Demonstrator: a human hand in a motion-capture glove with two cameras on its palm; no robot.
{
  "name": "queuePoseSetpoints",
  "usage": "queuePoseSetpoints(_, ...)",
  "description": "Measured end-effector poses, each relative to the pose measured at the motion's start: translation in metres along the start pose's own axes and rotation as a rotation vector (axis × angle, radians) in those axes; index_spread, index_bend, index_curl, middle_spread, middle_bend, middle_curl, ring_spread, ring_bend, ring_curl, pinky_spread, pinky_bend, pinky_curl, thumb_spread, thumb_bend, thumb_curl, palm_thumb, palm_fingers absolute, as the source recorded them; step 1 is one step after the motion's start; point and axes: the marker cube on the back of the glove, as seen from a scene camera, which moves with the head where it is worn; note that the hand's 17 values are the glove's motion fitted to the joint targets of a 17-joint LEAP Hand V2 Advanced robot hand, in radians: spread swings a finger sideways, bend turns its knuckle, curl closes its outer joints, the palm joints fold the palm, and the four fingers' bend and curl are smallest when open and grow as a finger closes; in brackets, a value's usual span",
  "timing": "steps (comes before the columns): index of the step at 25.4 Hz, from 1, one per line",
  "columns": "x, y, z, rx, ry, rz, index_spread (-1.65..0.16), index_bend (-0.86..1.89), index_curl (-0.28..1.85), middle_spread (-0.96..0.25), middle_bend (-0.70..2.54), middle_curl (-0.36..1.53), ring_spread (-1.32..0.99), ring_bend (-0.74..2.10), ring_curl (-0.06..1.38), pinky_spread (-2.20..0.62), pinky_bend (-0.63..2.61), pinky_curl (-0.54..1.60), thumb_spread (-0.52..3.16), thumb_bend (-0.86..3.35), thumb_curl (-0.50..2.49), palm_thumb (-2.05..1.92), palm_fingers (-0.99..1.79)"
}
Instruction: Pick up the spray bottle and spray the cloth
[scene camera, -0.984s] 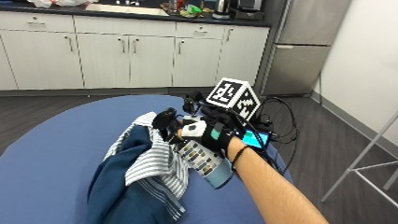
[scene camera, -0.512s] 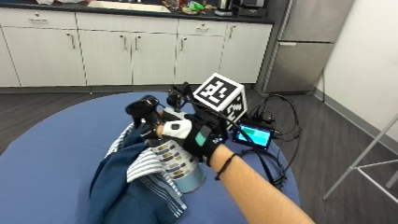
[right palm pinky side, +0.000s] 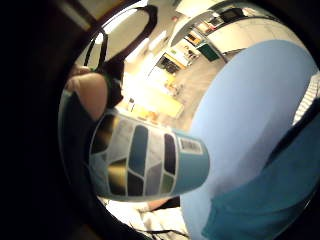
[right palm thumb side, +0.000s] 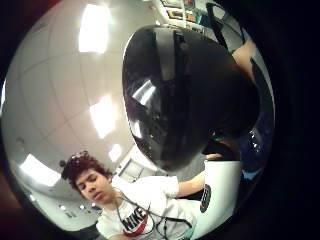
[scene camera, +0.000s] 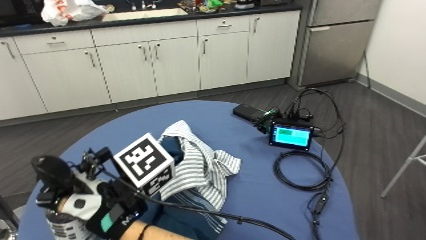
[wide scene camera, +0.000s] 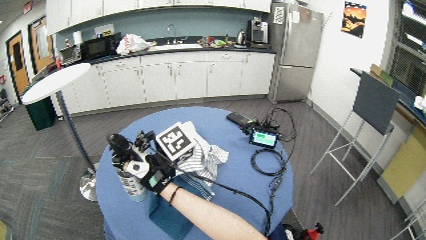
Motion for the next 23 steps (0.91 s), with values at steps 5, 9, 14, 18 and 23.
queuePoseSetpoints(5,0.035,0.009,0.04,-0.075,0.014,0.066,-0.23,0.23,0.39,-0.05,0.24,0.44,-0.08,0.4,0.37,0.01,0.36,0.31,0.89,-0.02,0.58,0.94,1.04)
queuePoseSetpoints(9,0.047,0.012,0.053,-0.113,0.038,0.081,-0.23,0.22,0.4,-0.05,0.22,0.43,-0.08,0.35,0.36,0.01,0.31,0.29,0.93,-0.02,0.56,0.94,1.04)
queuePoseSetpoints(14,0.051,0.012,0.051,-0.136,0.066,0.092,-0.23,0.2,0.41,-0.05,0.19,0.42,-0.08,0.31,0.36,0.02,0.27,0.29,0.96,-0.02,0.54,0.94,1.05)
queuePoseSetpoints(18,0.054,0.015,0.045,-0.143,0.098,0.108,-0.24,0.13,0.4,-0.06,0.18,0.42,-0.08,0.31,0.36,0.02,0.26,0.29,0.95,-0.04,0.51,0.91,1.01)
queuePoseSetpoints(23,0.051,0.027,0.022,-0.139,0.121,0.111,-0.25,0.09,0.37,-0.05,0.17,0.41,-0.07,0.29,0.38,0.05,0.3,0.31,0.95,-0.03,0.48,0.89,0.81)
